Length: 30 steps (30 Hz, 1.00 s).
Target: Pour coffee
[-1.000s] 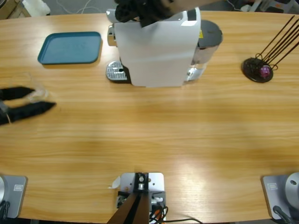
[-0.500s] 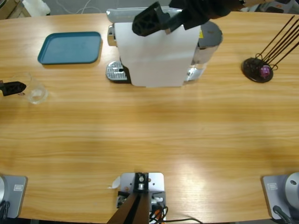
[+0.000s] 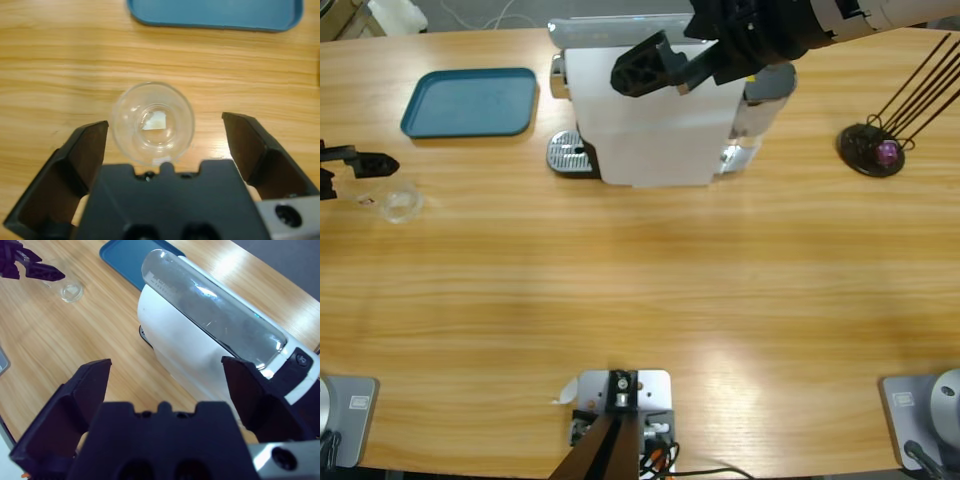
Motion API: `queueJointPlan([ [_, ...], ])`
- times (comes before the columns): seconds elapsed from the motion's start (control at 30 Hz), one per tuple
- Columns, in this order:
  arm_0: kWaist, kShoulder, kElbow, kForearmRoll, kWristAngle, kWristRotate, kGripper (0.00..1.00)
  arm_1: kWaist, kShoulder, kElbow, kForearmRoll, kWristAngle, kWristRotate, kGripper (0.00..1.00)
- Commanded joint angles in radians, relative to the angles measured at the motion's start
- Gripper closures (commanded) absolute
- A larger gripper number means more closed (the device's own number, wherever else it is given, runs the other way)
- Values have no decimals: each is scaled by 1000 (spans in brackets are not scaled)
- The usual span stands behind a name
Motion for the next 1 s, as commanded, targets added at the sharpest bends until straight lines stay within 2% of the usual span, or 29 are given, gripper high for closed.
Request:
queueJointPlan([
  [0.03, -15, 61, 37, -19, -11, 21, 0, 4, 49, 51, -20, 24, 23, 0],
  [0.33, 11, 119, 31, -58, 7, 41, 0, 4, 41, 98, -35, 27, 34, 0],
  [0.57, -27, -21, -14, -54, 0, 75, 0, 4, 59, 92, -54, 32, 34, 0],
  [0.7, -23, -71, 6, -23, -1, 75, 0, 4, 69, 95, -63, 33, 34, 0],
  [0.83, 11, -49, 54, -27, 2, 73, 4, 4, 65, 104, -63, 33, 36, 0],
  [1.0, 28, 61, 55, -65, -3, 69, 4, 4, 62, 115, -63, 31, 36, 0],
])
